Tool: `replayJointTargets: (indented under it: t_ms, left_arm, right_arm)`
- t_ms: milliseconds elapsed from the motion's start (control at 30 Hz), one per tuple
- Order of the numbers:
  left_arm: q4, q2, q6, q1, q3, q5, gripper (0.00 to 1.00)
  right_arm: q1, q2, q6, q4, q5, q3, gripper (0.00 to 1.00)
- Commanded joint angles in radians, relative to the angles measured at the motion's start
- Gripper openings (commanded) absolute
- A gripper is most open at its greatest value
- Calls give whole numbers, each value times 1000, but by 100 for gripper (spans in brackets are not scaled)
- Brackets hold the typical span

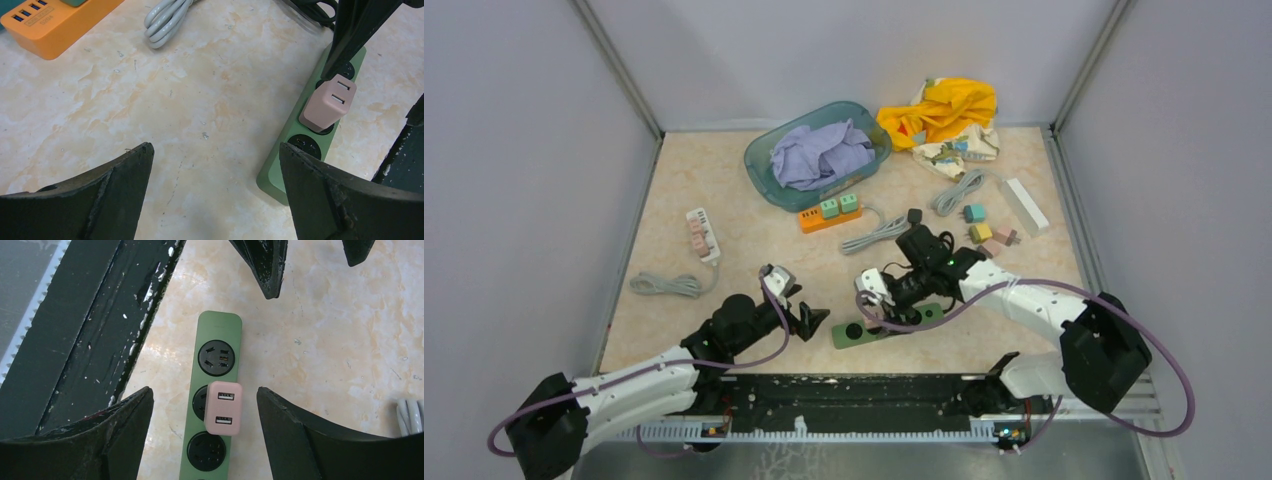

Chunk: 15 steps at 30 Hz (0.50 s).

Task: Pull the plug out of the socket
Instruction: Remove the plug from the socket.

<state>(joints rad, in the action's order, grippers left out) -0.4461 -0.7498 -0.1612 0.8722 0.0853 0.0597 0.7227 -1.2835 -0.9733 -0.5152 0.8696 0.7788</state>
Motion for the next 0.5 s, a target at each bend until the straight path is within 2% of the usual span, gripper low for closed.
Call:
replayJointTargets:
  t_ms: [0, 467]
  left_arm:
    - [-32, 12, -6, -5, -10, -7, 100]
    - [-34, -4, -1, -7, -7, -13, 100]
  right_arm:
    - [32, -5, 10, 39, -20, 2, 76]
    - [77, -23, 43, 68, -75, 4, 76]
